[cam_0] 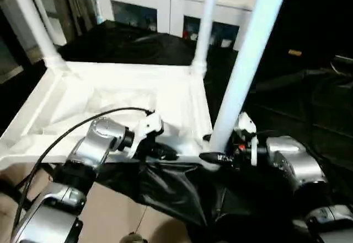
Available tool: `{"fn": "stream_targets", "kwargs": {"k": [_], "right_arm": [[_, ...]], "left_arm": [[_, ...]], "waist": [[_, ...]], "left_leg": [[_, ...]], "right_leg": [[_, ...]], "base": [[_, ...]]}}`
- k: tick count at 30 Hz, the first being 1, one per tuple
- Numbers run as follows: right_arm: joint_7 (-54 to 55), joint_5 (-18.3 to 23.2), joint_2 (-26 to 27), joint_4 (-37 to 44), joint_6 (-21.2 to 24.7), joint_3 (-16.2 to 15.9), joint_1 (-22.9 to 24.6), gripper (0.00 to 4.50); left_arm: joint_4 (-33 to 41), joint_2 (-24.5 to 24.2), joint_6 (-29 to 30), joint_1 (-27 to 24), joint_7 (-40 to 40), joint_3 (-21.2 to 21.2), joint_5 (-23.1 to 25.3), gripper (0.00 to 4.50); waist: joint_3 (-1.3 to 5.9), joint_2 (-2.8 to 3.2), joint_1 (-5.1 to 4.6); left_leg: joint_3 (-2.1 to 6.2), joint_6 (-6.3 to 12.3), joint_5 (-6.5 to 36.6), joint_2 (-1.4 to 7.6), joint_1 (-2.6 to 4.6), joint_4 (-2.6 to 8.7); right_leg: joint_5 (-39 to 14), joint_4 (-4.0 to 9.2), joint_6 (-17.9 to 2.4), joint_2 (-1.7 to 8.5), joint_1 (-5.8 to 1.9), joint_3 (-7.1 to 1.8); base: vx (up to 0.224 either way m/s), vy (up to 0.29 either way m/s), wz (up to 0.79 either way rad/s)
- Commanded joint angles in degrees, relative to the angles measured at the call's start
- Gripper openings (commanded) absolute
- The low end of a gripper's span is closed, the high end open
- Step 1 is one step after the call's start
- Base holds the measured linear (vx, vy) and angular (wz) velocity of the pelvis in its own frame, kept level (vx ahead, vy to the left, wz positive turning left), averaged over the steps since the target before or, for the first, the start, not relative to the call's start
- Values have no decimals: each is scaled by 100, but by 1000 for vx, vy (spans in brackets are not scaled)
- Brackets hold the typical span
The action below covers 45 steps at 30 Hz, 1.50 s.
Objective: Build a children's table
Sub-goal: Rotate leg to tighten
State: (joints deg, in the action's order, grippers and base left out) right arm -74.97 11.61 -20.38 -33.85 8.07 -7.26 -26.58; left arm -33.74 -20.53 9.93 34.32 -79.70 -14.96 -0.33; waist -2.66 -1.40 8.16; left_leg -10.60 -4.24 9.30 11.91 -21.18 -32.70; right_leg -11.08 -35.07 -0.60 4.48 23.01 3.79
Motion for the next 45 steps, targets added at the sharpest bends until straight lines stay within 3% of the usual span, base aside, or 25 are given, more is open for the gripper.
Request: {"fn": "stream_targets", "kwargs": {"k": [1, 6, 9, 10, 11, 12, 13, 14, 17, 21, 23, 25, 30, 37, 39, 42, 45], "right_arm": [[-208, -1, 91, 152, 109, -266, 108, 295], [-58, 4, 192, 236, 227, -293, 202, 267], [290, -65, 329, 144, 163, -244, 198, 262], [576, -135, 423, 25, 81, -193, 163, 262], [1935, -448, 816, -626, -267, 56, -82, 259], [2302, -520, 908, -819, -377, 128, -163, 259], [2721, -558, 999, -1018, -416, 224, -260, 257], [2983, -578, 1052, -1141, -427, 286, -324, 257], [3750, -479, 1328, -1373, -391, 539, -466, 256], [4252, -446, 1522, -1493, -332, 661, -547, 256], [4352, -328, 1751, -1646, -470, 883, -627, 312], [4428, -346, 1775, -1746, -544, 926, -672, 326], [4129, -479, 1493, -1539, -721, 750, -560, 368], [2977, -209, 726, -883, -670, 900, -284, 368], [2613, -147, 403, -714, -648, 935, -169, 368], [1850, 169, -168, -318, -332, 1033, 79, 368], [1400, 375, -381, 42, 1, 1014, 263, 368]], "left_arm": [[171, 131, 5, 69, 97, 16, -207, 0], [-28, 328, -6, 192, 540, 119, -174, 0], [-193, 477, -19, 304, 908, 208, -113, 0], [-289, 552, -21, 367, 1130, 246, -66, 0], [-700, 835, -12, 634, 2004, 342, 138, 0], [-812, 912, 14, 705, 2224, 367, 178, 0], [-930, 1001, 70, 784, 2453, 400, 203, 0], [-1006, 1058, 109, 837, 2595, 424, 214, 0], [-1353, 1341, 82, 1072, 3301, 519, 268, 0], [-1506, 1520, 8, 1183, 3507, 531, 253, 0], [-1638, 1669, -212, 1258, 3460, 490, 298, 0], [-1692, 1687, -274, 1273, 3418, 481, 299, 0], [-1729, 1610, -436, 1219, 3311, 389, 336, 0], [-1853, 1574, -601, 1191, 3236, 405, 379, 0], [-1859, 1561, -669, 1174, 3204, 381, 372, 0], [-1851, 1542, -795, 1144, 3120, 337, 378, 0], [-1842, 1545, -910, 1124, 3055, 345, 352, 0]], "waist": [[332, -51, -20], [341, -46, -3], [323, -47, -4], [322, -49, -11], [317, -45, -34], [301, -38, -73], [312, -42, -91], [318, -33, -101], [337, -40, -140], [364, -36, -135], [373, -15, -132], [373, -15, -131], [358, -28, -181], [358, -74, -145], [346, -84, -126], [343, -96, -123], [355, -91, -88]], "left_leg": [[18, 274, 1168, 177, 87, 341], [21, 250, 1116, 177, 88, 337], [21, 213, 1219, 163, 95, 348], [25, 179, 1280, 162, 92, 352], [30, 102, 1314, 161, 101, 358], [32, 24, 1420, 144, 115, 370], [70, -123, 1534, 133, 123, 381], [74, -154, 1551, 138, 130, 389], [51, -35, 1430, 132, 118, 370], [41, 134, 1058, 119, 73, 340], [39, 183, 1032, 120, 78, 331], [38, 197, 1038, 121, 79, 335], [45, 223, 1192, 120, 63, 343], [30, 420, 1044, 116, 53, 310], [28, 486, 1100, 115, 48, 304], [33, 523, 1133, 115, 43, 300], [30, 580, 1019, 132, 37, 283]], "right_leg": [[-1134, 415, -1212, 384, -262, -244], [-998, 400, -1196, 381, -266, -249], [-1208, 434, -1146, 382, -256, -247], [-1363, 448, -1103, 395, -257, -252], [-1518, 465, -1061, 410, -222, -262], [-1689, 488, -1057, 405, -200, -257], [-2058, 504, -957, 431, -233, -239], [-2125, 521, -912, 430, -236, -239], [-1613, 494, -972, 395, -233, -265], [-895, 420, -1112, 379, -286, -255], [-737, 414, -1159, 383, -288, -255], [-675, 407, -1193, 378, -299, -248], [-915, 439, -1156, 387, -318, -241], [-714, 433, -1180, 378, -333, -241], [-869, 454, -1135, 379, -340, -231], [-1040, 478, -1086, 374, -345, -222], [-865, 452, -1133, 364, -338, -221]], "base": [[0, 0, 0], [0, 0, 0], [0, 0, 0], [0, 0, 0], [0, 0, 0], [0, 0, 0], [0, 0, 0], [0, 0, 0], [0, 0, 0], [0, 0, 0], [0, 0, 0], [0, 0, 0], [0, 0, 0], [0, 0, 0], [0, 0, 0], [0, 0, 0], [0, 0, 0]]}}
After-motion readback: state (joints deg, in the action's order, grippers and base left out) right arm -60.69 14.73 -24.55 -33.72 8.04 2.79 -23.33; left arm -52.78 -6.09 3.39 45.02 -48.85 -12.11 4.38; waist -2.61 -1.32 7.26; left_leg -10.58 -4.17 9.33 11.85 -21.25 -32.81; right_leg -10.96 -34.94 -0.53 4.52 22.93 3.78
